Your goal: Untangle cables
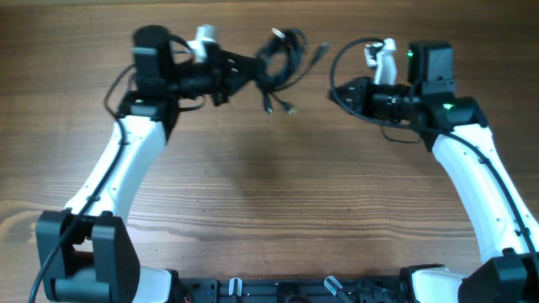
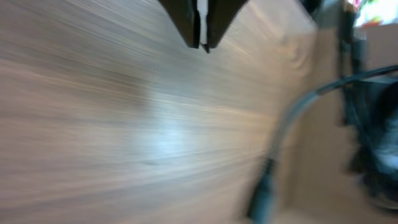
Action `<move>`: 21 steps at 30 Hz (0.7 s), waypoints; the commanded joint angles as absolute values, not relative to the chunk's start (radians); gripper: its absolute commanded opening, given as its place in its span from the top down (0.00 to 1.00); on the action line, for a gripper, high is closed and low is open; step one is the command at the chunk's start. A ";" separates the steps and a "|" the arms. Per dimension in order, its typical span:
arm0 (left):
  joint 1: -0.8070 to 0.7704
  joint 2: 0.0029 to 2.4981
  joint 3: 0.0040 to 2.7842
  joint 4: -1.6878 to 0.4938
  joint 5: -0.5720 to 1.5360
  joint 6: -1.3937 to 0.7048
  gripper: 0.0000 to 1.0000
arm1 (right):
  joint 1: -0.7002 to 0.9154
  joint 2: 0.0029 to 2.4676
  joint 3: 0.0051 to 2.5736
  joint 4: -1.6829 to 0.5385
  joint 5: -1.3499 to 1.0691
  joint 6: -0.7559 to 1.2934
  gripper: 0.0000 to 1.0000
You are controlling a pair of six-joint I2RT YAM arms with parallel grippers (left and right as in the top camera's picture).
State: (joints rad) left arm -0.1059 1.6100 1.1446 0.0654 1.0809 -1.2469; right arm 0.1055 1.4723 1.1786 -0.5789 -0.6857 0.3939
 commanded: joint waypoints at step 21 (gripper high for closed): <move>-0.345 1.587 1.165 -0.280 0.284 -0.081 0.96 | 0.104 1.417 1.174 -0.515 -0.870 0.023 0.44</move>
